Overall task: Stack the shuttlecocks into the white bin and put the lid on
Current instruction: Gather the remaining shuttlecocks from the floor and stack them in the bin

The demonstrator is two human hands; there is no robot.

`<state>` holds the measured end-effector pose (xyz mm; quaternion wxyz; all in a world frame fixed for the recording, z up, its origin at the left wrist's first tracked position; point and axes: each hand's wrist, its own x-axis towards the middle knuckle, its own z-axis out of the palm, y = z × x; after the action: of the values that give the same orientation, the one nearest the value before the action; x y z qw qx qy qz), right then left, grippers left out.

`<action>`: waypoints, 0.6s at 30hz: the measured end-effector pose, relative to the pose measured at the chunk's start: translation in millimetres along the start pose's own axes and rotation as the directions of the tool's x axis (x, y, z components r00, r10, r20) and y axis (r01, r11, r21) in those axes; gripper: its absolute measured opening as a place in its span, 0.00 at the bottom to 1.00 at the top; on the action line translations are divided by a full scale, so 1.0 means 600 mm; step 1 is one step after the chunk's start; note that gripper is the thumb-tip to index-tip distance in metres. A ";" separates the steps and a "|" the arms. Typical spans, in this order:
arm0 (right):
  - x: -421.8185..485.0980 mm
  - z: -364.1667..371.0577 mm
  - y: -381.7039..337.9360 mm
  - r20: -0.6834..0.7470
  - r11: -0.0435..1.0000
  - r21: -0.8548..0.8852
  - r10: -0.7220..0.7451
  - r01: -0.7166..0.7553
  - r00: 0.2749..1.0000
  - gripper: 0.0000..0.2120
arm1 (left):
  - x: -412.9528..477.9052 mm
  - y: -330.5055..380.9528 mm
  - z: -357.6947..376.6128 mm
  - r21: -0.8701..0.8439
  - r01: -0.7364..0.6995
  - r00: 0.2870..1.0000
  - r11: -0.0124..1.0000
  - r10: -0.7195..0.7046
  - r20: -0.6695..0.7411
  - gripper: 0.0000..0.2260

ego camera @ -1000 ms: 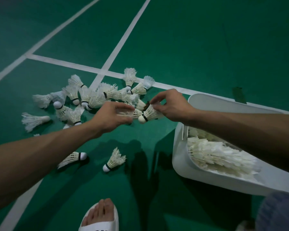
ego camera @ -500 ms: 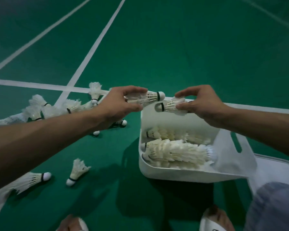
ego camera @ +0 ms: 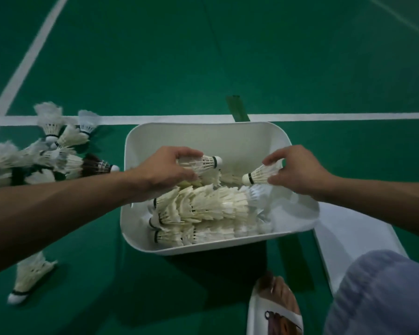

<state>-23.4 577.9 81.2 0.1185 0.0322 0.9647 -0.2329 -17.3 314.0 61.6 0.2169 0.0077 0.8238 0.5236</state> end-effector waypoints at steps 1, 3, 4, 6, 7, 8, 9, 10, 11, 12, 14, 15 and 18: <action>-0.001 0.001 0.004 0.004 0.997 -0.078 -0.030 0.030 1.000 0.19 | 0.002 -0.003 0.000 0.011 0.013 1.000 1.000 -0.013 -0.002 0.24; -0.005 0.005 0.005 0.016 0.983 -0.171 -0.066 0.067 0.998 0.20 | 0.005 -0.009 0.000 0.030 0.035 0.999 0.999 -0.035 -0.002 0.24; -0.006 0.007 0.002 0.023 0.979 -0.189 -0.076 0.079 0.997 0.20 | 0.006 -0.010 0.000 0.037 0.039 0.999 0.999 -0.039 -0.003 0.24; -0.005 0.009 -0.001 0.051 0.972 -0.217 -0.081 0.090 0.995 0.20 | 0.006 -0.011 0.001 0.043 0.041 0.999 0.998 -0.041 -0.003 0.24; -0.005 0.011 -0.003 0.074 0.970 -0.229 -0.071 0.087 0.995 0.21 | 0.005 -0.011 0.001 0.044 0.042 0.999 0.998 -0.042 -0.003 0.24; -0.005 0.013 -0.003 0.101 0.969 -0.235 -0.056 0.078 0.993 0.21 | 0.004 -0.011 0.002 0.045 0.043 0.999 0.998 -0.043 -0.002 0.24; -0.006 0.014 -0.003 0.125 0.969 -0.237 -0.038 0.067 0.991 0.21 | 0.004 -0.011 0.003 0.044 0.044 0.999 0.998 -0.044 0.000 0.24; -0.007 0.017 -0.002 0.146 0.972 -0.231 -0.019 0.053 0.989 0.21 | 0.003 -0.011 0.004 0.043 0.044 0.999 0.998 -0.044 0.001 0.24; -0.008 0.020 0.000 0.166 0.977 -0.213 0.002 0.034 0.986 0.21 | 0.003 -0.012 0.005 0.042 0.045 0.999 0.998 -0.045 0.001 0.24; -0.010 0.024 0.001 0.190 0.985 -0.171 0.026 0.007 0.981 0.21 | 0.003 -0.013 0.006 0.040 0.044 0.999 0.998 -0.045 0.002 0.24; -0.014 0.032 0.005 0.246 0.997 -0.034 0.080 -0.073 0.966 0.20 | 0.005 -0.013 0.009 0.026 0.041 0.999 0.999 -0.041 0.002 0.24; -0.014 0.037 0.006 0.269 0.993 0.038 0.101 -0.116 0.958 0.20 | 0.006 -0.013 0.009 0.020 0.039 0.999 0.999 -0.039 0.003 0.24; -0.011 0.055 0.013 0.335 0.936 0.263 0.137 -0.232 0.932 0.18 | 0.008 -0.012 0.009 0.008 0.033 0.999 0.999 -0.033 0.017 0.24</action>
<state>-8.7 569.9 50.7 0.2845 0.1043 0.8801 -0.3655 -18.4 316.4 51.8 0.2325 -0.0007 0.8241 0.5166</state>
